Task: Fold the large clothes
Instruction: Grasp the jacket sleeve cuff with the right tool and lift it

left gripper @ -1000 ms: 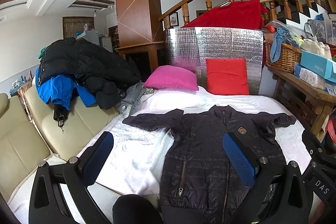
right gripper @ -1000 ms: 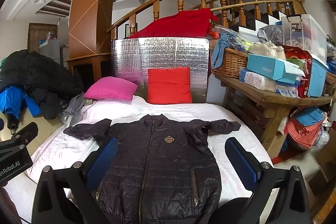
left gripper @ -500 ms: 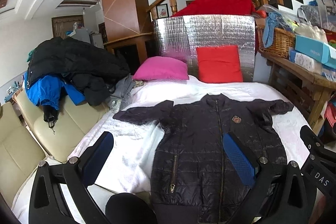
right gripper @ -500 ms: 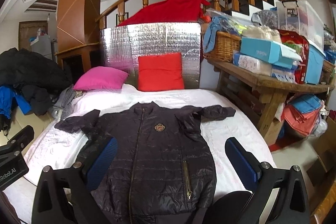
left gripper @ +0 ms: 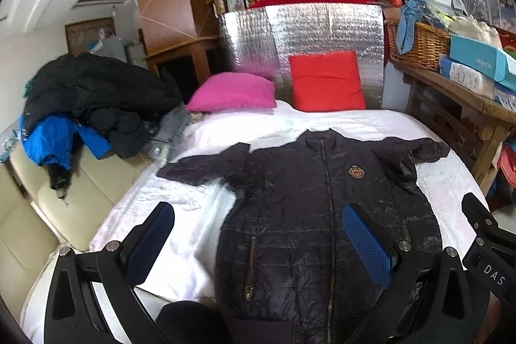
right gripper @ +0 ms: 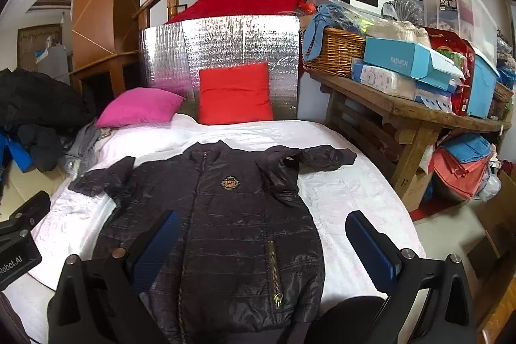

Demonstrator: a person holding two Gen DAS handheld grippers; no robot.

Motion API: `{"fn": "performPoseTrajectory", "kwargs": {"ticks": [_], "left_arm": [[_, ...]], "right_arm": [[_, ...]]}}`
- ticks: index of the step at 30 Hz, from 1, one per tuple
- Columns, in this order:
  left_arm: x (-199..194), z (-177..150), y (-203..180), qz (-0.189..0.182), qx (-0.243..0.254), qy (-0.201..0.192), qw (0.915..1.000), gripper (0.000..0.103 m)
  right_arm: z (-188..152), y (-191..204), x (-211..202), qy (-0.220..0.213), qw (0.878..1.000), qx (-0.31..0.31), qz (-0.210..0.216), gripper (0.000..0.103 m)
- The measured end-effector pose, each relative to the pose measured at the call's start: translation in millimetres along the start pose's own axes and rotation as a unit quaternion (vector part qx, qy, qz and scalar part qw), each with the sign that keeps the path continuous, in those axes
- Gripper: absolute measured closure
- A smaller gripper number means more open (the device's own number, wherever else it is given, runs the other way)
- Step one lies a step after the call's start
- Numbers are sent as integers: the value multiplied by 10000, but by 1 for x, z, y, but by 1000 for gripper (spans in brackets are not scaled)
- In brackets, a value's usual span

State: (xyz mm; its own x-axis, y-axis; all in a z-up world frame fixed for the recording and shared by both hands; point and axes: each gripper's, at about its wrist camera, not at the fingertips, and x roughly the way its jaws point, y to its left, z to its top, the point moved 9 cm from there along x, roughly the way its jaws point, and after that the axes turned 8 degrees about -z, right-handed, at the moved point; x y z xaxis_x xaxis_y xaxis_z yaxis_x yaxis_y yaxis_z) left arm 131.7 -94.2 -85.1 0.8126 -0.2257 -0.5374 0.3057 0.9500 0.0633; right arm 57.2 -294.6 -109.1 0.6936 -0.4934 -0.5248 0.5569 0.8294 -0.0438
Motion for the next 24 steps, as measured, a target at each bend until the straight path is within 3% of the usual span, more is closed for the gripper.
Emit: {"fn": "performPoseTrajectory", "kwargs": {"ticks": [5, 8, 11, 14, 17, 19, 24], "left_arm": [[78, 6, -6, -164, 12, 286, 9995, 0], [151, -3, -15, -444, -15, 827, 9956, 0], [223, -16, -20, -457, -36, 1325, 9901, 0], [270, -15, -22, -422, -117, 1361, 9897, 0], [302, -4, -28, -523, -234, 1231, 9907, 0], [318, 2, -33, -535, -251, 1079, 9924, 0], [340, -7, -31, -483, -73, 991, 9939, 0]], "right_arm": [[14, -12, 59, 293, 9992, 142, 245, 0], [28, -33, 110, 509, 9958, 555, 516, 0], [39, -76, 183, 876, 9850, 1297, 727, 0], [43, -128, 258, 1209, 9633, 2247, 828, 0], [39, -170, 335, 1547, 9251, 3284, 1112, 0], [33, -188, 378, 1717, 8970, 3889, 1211, 0], [22, -202, 464, 1962, 8556, 4612, 1297, 3]]}}
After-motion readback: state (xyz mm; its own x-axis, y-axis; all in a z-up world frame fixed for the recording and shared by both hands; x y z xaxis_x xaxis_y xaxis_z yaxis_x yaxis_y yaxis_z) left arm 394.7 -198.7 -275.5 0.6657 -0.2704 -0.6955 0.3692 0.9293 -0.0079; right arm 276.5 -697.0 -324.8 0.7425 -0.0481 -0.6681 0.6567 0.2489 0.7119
